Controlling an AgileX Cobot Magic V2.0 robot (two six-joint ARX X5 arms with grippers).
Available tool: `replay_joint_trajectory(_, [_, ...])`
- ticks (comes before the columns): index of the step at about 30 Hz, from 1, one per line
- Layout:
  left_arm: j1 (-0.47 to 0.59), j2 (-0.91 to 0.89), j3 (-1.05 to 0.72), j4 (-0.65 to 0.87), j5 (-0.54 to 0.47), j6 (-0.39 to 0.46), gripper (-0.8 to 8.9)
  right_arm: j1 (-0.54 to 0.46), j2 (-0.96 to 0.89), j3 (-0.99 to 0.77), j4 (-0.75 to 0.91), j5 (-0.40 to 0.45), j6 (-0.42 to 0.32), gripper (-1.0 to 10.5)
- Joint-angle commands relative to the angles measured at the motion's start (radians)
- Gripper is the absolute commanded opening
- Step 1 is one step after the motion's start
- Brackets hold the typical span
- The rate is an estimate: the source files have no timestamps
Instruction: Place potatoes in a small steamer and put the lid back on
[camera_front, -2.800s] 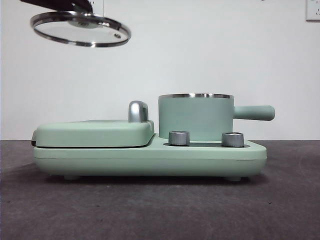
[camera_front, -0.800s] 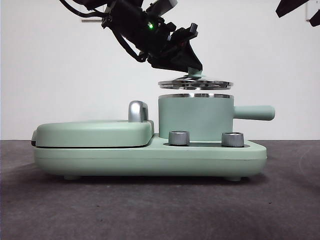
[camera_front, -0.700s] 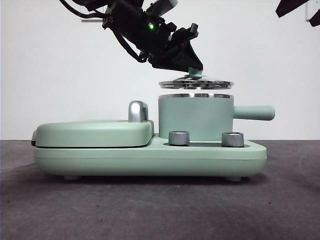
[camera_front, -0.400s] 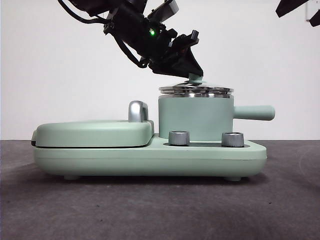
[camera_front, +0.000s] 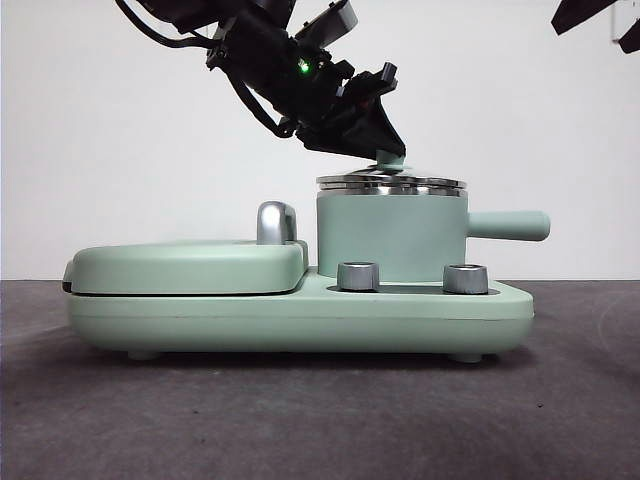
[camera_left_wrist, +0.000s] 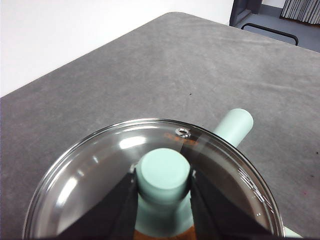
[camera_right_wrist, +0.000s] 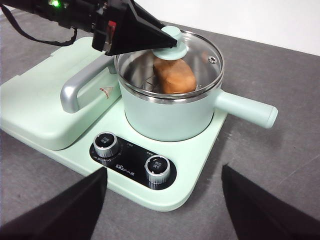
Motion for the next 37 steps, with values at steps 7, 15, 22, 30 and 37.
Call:
replay_joint_trajectory(7, [-0.009, 0.037, 0.039, 0.024, 0.005, 0.006, 0.14, 0.009, 0.002, 0.000, -0.002, 0.004, 0.019, 3.6])
replay_joint_trajectory(15, [-0.008, 0.027, 0.039, 0.018, 0.005, -0.011, 3.14, 0.009, 0.002, 0.000, -0.008, 0.004, 0.018, 3.6])
replay_joint_trajectory(22, [0.013, -0.051, 0.039, -0.011, 0.005, -0.069, 3.18, 0.009, 0.002, 0.000, -0.008, 0.003, 0.019, 3.6])
replay_joint_trajectory(30, [0.111, -0.170, 0.037, -0.209, 0.070, -0.258, 3.03, 0.009, 0.002, 0.000, -0.005, -0.008, 0.018, 3.6])
replay_joint_trajectory(37, [0.212, -0.303, -0.054, -0.239, 0.105, -0.302, 3.03, 0.008, 0.005, 0.000, -0.006, -0.053, 0.018, 3.6])
